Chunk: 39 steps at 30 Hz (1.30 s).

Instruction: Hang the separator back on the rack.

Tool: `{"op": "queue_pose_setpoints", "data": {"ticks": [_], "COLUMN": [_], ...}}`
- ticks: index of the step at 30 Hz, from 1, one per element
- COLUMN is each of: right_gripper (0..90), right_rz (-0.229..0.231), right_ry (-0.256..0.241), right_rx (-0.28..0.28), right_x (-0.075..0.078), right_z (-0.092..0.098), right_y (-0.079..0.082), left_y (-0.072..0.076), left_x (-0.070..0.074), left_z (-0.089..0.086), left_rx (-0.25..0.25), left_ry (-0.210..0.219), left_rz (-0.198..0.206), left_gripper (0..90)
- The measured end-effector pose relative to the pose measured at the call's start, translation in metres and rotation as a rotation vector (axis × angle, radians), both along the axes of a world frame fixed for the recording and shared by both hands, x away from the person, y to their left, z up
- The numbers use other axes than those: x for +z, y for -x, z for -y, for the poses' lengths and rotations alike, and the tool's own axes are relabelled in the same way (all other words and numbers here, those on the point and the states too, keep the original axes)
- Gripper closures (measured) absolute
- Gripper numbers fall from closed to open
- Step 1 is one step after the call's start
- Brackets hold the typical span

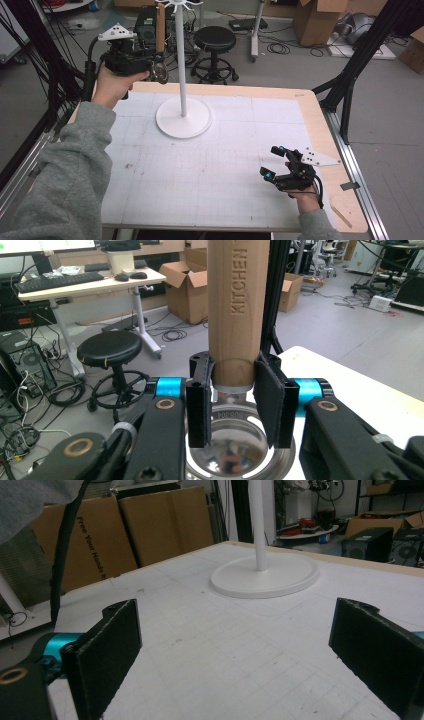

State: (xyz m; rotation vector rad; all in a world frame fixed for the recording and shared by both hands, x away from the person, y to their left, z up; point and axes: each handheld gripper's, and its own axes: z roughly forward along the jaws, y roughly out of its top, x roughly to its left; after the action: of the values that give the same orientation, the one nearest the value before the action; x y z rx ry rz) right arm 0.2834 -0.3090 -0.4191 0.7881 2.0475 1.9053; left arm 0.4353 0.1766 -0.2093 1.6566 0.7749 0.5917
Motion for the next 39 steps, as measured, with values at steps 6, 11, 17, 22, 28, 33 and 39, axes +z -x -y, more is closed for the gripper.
{"op": "queue_pose_setpoints", "data": {"ticks": [6,11,17,22,28,33,39], "right_gripper": [5.7,5.7,5.8,5.7,5.7,5.7,5.7], "right_rz": [0.005,0.012,0.014,0.015,0.006,-0.003,0.001], "right_ry": [0.001,0.013,0.019,0.024,0.027,0.015,0.01], "right_rx": [0.003,0.001,-0.008,-0.012,-0.007,0.003,-0.004], "right_x": [0.001,0.002,0.002,0.001,0.001,-0.001,-0.001], "right_z": [-0.001,0.0,0.002,0.002,0.001,0.001,0.002], "right_y": [0.0,0.002,0.005,0.006,0.006,0.006,0.006], "left_y": [0.009,0.024,0.037,0.043,0.058,0.063,0.068], "left_x": [0.002,-0.005,-0.019,-0.029,-0.041,-0.049,-0.068], "left_z": [0.002,0.002,-0.001,-0.005,-0.014,-0.023,-0.026], "left_rx": [-0.039,-0.086,-0.126,-0.143,-0.154,-0.128,-0.13], "left_ry": [-0.021,-0.019,-0.01,-0.004,-0.001,0.009,-0.004], "left_rz": [0.004,0.028,0.056,0.067,0.103,0.097,0.086], "left_gripper": [54.7,44.5,36.1,29.2,24.9,20.5,15.4]}}
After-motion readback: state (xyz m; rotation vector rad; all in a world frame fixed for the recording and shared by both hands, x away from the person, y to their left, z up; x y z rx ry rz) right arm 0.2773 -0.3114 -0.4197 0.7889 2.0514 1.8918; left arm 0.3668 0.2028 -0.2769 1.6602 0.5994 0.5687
